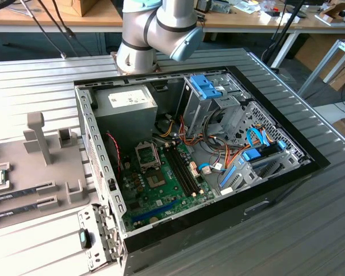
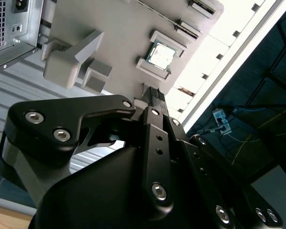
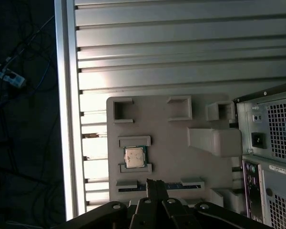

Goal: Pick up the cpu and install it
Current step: 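Reach for the cpu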

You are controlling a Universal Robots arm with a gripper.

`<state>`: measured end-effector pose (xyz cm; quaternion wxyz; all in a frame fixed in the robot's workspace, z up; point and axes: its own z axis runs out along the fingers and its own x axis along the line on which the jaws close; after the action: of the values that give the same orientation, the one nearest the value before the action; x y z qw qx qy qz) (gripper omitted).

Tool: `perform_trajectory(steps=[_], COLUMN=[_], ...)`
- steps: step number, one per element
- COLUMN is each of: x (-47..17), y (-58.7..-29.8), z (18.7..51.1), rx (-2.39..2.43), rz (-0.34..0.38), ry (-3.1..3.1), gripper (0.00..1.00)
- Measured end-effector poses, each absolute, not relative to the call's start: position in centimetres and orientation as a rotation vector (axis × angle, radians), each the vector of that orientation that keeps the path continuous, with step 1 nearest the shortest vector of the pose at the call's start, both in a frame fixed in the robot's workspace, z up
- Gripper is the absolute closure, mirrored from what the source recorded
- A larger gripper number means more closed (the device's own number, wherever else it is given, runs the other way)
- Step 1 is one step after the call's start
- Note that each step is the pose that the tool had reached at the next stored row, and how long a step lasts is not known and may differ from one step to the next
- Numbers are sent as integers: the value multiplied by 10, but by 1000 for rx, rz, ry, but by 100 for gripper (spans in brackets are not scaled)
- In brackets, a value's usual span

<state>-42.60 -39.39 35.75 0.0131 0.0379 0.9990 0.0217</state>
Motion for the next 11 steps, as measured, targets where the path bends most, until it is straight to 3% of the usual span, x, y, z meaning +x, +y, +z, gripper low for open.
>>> perform_trajectory(steps=[11], x=[-426], y=[-394], z=[353], rx=[118], rz=[68], ry=[3113], gripper=[89])
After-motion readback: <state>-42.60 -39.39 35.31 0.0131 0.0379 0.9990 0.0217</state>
